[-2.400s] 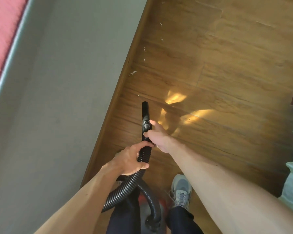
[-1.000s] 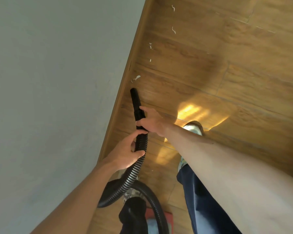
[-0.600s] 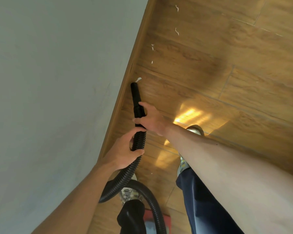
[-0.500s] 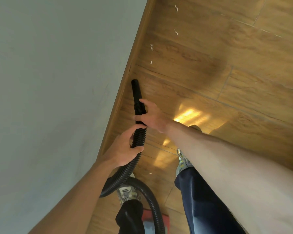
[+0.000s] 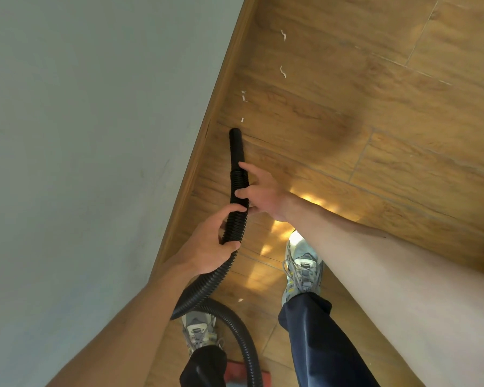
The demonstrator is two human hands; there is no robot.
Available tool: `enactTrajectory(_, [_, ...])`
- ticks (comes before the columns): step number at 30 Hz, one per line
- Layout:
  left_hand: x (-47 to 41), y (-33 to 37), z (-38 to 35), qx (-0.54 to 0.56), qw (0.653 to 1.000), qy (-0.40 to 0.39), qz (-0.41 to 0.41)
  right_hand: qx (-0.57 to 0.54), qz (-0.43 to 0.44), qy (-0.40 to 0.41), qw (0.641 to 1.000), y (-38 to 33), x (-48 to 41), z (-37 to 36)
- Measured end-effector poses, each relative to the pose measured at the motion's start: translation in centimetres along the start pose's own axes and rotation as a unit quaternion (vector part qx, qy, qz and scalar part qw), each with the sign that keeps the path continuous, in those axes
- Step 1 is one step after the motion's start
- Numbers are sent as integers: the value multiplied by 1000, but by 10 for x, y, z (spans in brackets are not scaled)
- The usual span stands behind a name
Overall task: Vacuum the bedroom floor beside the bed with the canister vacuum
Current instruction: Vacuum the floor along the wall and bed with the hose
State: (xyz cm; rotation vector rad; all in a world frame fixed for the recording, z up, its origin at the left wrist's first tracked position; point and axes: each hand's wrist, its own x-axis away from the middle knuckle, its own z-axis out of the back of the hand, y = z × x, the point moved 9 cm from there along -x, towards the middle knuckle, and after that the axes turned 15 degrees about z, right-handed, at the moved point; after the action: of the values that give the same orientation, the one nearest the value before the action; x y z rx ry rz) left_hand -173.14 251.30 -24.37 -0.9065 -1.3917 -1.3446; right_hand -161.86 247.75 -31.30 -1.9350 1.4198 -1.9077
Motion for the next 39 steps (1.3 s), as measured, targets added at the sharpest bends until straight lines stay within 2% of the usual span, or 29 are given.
enactTrajectory(5, [-6,21,6,-11,1000,19,-22,-9,20,42,999,-9,-6,21])
enactTrajectory(14, [-15,42,24,-15,998,58,-28,58,32,7,998,-43,-27,26])
enactTrajectory(21, [-17,56,29,-98,992,60,-51,100,33,-9,994,-59,-41,26])
enactTrajectory(31, [-26,69,38,-90,993,60,-50,177,28,-21,984,-83,-56,16])
enactTrajectory(39, [-21,95,26,-91,992,67,-57,64,9,41,997,-81,-34,63])
